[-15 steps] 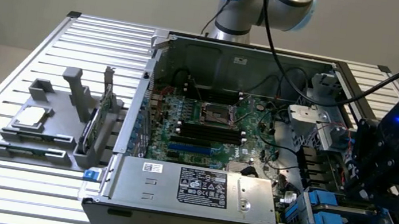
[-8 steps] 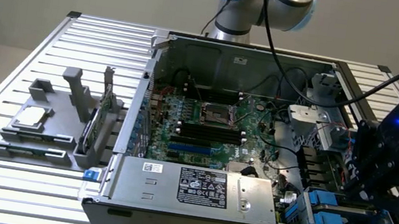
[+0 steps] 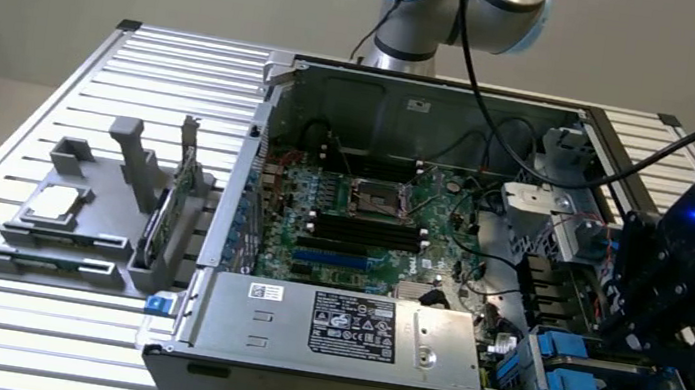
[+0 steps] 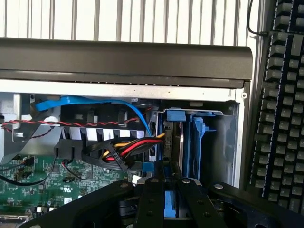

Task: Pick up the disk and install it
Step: 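Insert the second disk wire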

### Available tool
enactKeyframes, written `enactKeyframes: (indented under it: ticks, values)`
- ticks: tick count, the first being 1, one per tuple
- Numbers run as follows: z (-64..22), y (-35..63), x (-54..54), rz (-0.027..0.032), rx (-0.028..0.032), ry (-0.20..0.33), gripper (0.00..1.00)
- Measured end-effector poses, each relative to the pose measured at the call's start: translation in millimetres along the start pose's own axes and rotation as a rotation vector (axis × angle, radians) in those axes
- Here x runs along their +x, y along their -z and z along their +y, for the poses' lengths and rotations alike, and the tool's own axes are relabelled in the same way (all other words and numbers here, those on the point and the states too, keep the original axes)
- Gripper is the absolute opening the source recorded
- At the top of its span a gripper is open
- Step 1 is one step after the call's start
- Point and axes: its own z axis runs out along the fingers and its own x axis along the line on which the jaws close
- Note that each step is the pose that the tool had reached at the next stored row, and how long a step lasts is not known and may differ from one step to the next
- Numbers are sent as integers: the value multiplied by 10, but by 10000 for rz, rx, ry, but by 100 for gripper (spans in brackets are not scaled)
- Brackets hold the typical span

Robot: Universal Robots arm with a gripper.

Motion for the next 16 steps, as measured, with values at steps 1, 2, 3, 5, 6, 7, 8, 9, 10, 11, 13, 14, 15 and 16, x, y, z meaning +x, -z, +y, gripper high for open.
enactKeyframes:
  ticks: [1, 2, 3, 5, 6, 7, 8, 9, 10, 11, 13, 14, 15, 16]
  values:
    - [1, -1, -1, 1, 0, -1, 16]
    - [1, -3, -2, 3, 0, -1, 16]
    - [2, -4, -3, 5, 0, -2, 16]
    - [3, -8, -5, 12, -1, -2, 16]
    - [4, -10, -5, 16, -1, -3, 16]
    - [5, -10, -6, 19, -1, -3, 16]
    - [5, -10, -6, 21, -1, -6, 16]
    - [5, -11, -6, 22, -1, -13, 16]
    - [5, -11, -6, 23, -1, -23, 16]
    - [5, -11, -6, 24, 1, -35, 16]
    - [5, -11, -6, 21, 5, -68, 16]
    - [5, -11, -6, 20, 9, -87, 16]
    - [6, -11, -6, 19, 14, -109, 16]
    - [6, -10, -6, 19, 21, -133, 16]
